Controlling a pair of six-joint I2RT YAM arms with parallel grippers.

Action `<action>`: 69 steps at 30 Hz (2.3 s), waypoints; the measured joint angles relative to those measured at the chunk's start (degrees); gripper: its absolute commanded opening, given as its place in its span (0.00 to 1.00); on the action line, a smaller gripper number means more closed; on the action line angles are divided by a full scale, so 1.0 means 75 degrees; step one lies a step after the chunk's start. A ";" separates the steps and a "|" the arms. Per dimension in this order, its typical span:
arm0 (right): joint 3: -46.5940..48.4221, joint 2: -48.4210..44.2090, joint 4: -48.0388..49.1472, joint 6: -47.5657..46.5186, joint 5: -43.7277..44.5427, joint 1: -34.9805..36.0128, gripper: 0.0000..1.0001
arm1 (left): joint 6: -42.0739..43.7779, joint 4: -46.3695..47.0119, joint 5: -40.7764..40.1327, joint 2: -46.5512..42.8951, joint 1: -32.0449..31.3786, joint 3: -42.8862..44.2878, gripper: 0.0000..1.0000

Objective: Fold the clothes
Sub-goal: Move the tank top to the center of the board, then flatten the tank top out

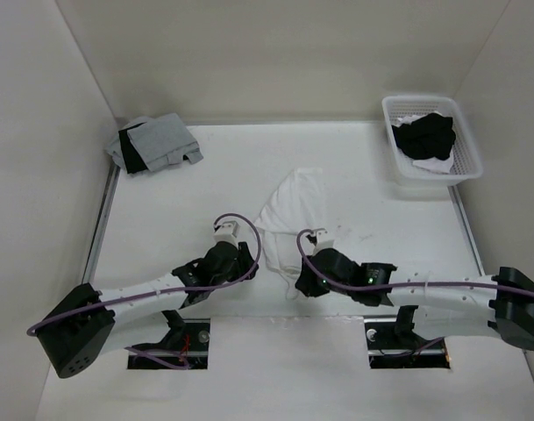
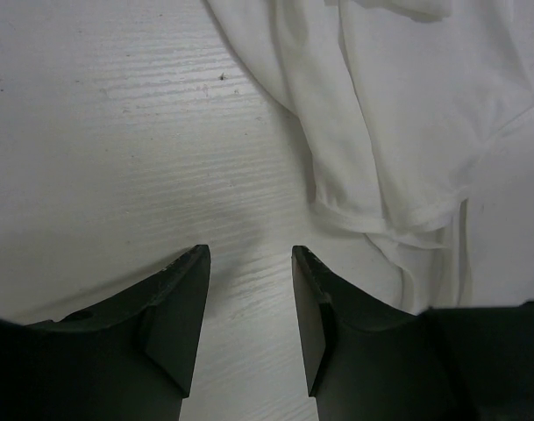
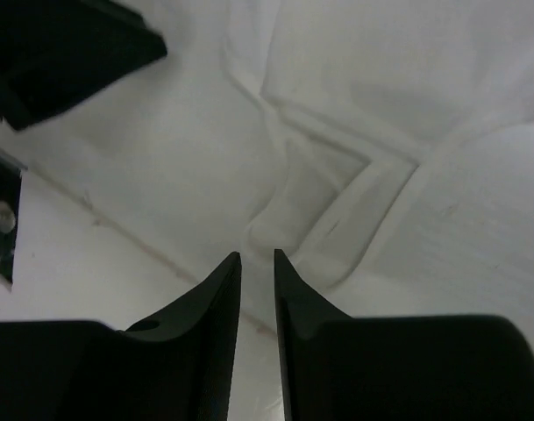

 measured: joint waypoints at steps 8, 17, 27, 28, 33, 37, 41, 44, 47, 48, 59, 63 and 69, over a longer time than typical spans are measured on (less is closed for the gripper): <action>-0.0160 0.0358 -0.0032 0.0233 -0.0219 0.0289 0.32 | -0.0187 -0.0326 -0.0154 -0.0831 0.0131 -0.0236 0.40; -0.0163 0.1037 -0.0055 0.0379 -0.0283 0.0367 0.18 | -0.0452 -0.0836 -0.0178 -0.1387 -0.0224 -0.0356 0.42; -0.0192 0.1110 -0.0108 0.0347 -0.0495 0.0443 0.31 | -0.0845 -0.1040 -0.0227 -0.1378 -0.1775 -0.0353 0.47; -0.0192 0.1113 -0.0114 0.0329 -0.0513 0.0443 0.25 | -0.0895 -0.1037 -0.0256 -0.1314 -0.1856 -0.0350 0.48; -0.0192 0.1230 -0.0102 0.0289 -0.0612 0.0443 0.02 | -0.1241 -0.0746 -0.0577 -0.0758 -0.2404 -0.0219 0.51; -0.0542 0.0586 0.0000 0.0283 -0.0609 0.0417 0.01 | -0.1457 -0.0376 -0.0726 -0.0175 -0.2789 0.0000 0.53; -0.1134 -0.1478 0.0224 0.0274 -0.0734 -0.0070 0.02 | -0.1693 0.0070 -0.0833 0.0697 -0.3121 0.0388 0.53; -0.1300 -0.2722 0.0519 0.0271 -0.0836 -0.0641 0.02 | -0.1880 0.0224 -0.0956 0.1349 -0.3366 0.0793 0.52; -0.1393 -0.3142 0.0737 0.0274 -0.0906 -0.0956 0.02 | -0.2049 0.0230 -0.1099 0.1871 -0.3620 0.1180 0.50; -0.1443 -0.3194 0.0752 0.0274 -0.0924 -0.0982 0.02 | -0.2092 0.0181 -0.1139 0.1985 -0.3669 0.1285 0.48; -0.1649 -0.3302 0.0935 0.0181 -0.0979 -0.1169 0.02 | -0.2582 -0.1361 -0.1842 0.3054 -0.4042 0.2646 0.33; -0.1652 -0.3576 0.1233 0.0070 -0.1008 -0.1428 0.03 | -0.2713 -0.1772 -0.1993 0.3389 -0.4089 0.3028 0.18; -0.1763 -0.4068 0.1343 -0.0085 -0.1125 -0.1853 0.03 | -0.2906 -0.2416 -0.2320 0.3826 -0.4278 0.3544 0.13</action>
